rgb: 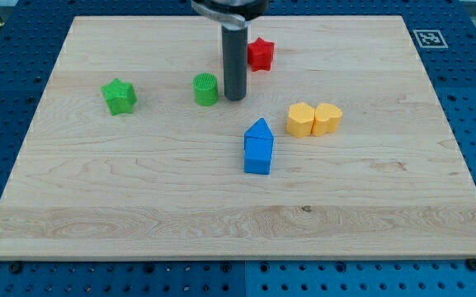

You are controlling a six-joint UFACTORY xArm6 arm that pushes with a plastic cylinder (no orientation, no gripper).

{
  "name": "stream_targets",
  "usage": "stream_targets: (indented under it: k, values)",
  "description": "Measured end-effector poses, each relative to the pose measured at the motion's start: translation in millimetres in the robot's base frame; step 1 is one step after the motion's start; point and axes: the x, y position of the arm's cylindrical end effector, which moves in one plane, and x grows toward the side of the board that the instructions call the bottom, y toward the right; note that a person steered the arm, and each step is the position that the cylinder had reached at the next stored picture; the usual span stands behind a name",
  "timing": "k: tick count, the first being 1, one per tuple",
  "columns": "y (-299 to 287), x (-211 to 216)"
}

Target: Move your arm below green star

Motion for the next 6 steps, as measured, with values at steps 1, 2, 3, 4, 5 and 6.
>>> stream_targets:
  k: [1,2,3,4,5,6]
  values:
    - [-38.1,4.9]
    - [-72.7,4.9]
    - [-67.0,10.2]
    - [-65.8,43.8]
    - [-95.2,77.7]
    - [-129.8,105.6]
